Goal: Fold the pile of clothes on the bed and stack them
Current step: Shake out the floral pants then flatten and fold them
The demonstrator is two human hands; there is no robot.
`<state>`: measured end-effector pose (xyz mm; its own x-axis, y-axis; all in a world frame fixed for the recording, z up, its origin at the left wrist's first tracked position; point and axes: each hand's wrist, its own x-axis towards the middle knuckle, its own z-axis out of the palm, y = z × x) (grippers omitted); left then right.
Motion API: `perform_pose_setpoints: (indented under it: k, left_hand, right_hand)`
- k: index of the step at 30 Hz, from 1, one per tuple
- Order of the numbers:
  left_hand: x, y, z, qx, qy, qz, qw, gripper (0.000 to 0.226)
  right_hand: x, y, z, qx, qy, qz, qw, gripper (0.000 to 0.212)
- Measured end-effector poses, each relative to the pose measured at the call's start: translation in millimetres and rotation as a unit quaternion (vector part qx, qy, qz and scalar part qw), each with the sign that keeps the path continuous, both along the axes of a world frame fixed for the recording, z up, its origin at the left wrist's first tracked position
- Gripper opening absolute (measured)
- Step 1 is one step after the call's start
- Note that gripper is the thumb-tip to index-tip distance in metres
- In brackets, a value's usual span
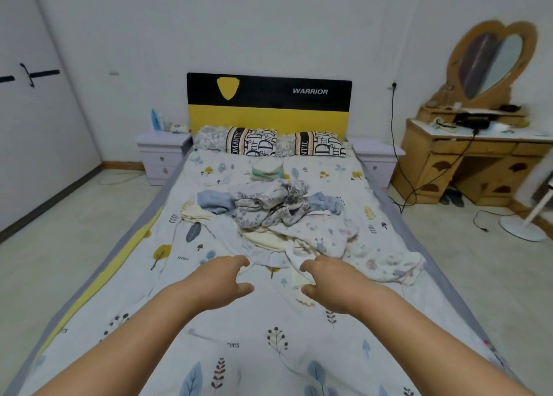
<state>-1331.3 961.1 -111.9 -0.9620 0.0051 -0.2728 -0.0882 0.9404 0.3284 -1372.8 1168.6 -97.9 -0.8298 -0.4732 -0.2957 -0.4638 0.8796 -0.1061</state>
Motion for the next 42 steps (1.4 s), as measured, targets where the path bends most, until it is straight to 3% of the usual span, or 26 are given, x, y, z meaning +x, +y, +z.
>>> perform_pose_setpoints:
  k: [24,34,42]
  left_hand:
    - [-259,-40,-82,0.000,-0.023,0.095,0.995,0.046]
    - [-381,-70,-145,-0.043,-0.006,0.091,0.995,0.041]
    - [-491,-96,-214,-0.013,0.026,0.130,0.991,0.049]
  right_hand:
    - [-282,-47,-73,-0.014,0.003,0.015,1.000,0.032]
    - [-402,-83,-139,-0.014,0.035,-0.014,0.999,0.042]
    - [-501,-121,-199,-0.029,0.116,-0.044,0.992,0.067]
